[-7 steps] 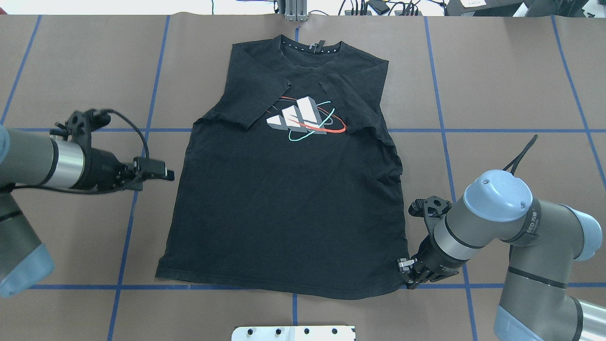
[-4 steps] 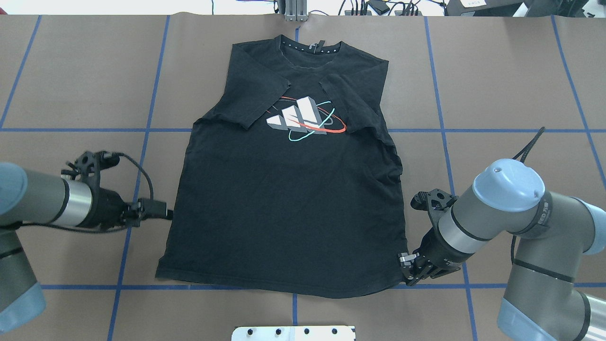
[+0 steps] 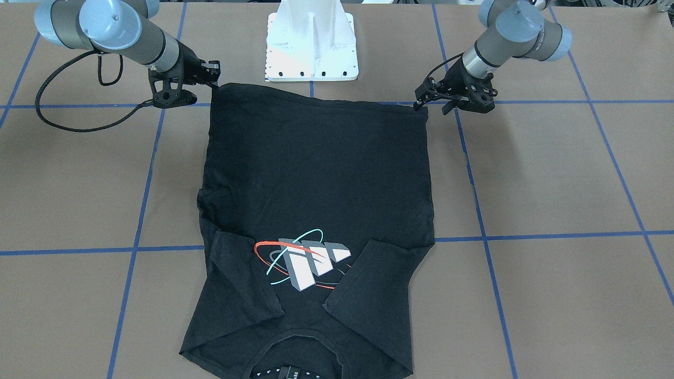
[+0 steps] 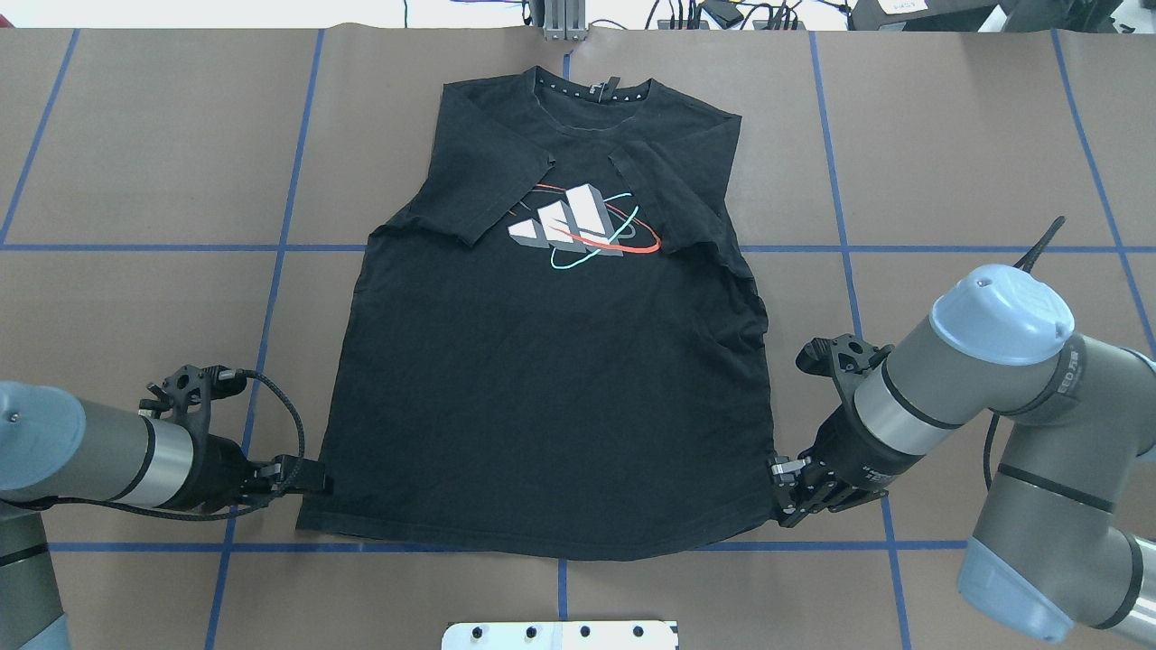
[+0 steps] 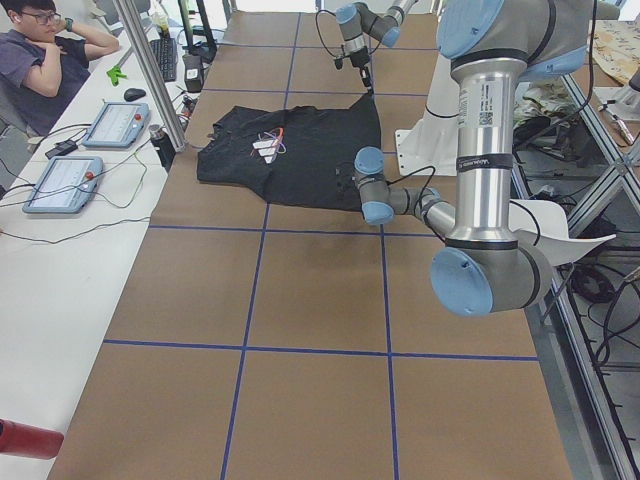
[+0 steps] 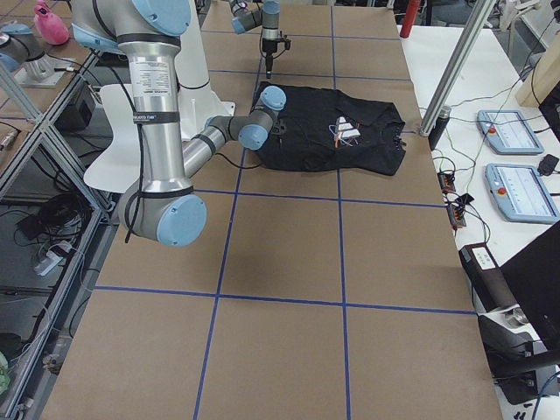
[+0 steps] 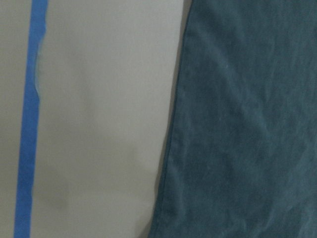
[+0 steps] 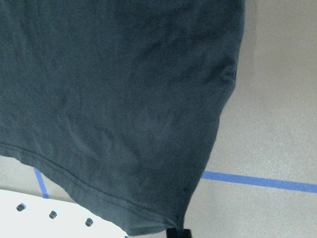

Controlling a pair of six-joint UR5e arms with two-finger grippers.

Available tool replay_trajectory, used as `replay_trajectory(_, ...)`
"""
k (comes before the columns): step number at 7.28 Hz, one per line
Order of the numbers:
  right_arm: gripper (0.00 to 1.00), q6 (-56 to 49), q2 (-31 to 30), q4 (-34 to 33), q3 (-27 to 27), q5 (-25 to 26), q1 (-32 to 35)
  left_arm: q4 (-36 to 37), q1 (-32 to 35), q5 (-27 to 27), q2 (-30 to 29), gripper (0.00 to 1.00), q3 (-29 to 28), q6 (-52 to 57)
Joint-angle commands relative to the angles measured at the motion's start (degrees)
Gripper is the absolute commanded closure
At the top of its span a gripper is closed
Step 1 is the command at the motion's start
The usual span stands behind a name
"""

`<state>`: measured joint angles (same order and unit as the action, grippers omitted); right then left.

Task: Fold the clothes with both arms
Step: 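Lower the left gripper toward the hem corner nearest it, then close the left gripper on the hem corner nearest it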

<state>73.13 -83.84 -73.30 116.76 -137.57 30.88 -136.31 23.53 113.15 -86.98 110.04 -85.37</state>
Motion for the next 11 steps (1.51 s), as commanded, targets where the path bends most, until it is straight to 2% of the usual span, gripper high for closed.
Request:
replay_trajectory(1, 1.0, 0.0, -0.1, 0.0, 0.0, -1.9, 1.8, 0.1, -1.5, -1.1, -0.3, 0.17, -0.2, -1.3)
replay_trajectory(11, 1.0, 0.0, -0.1, 0.0, 0.0, -3.6, 3.3, 0.2, -3.8, -2.9, -0.6, 0.21, -1.1, -1.4)
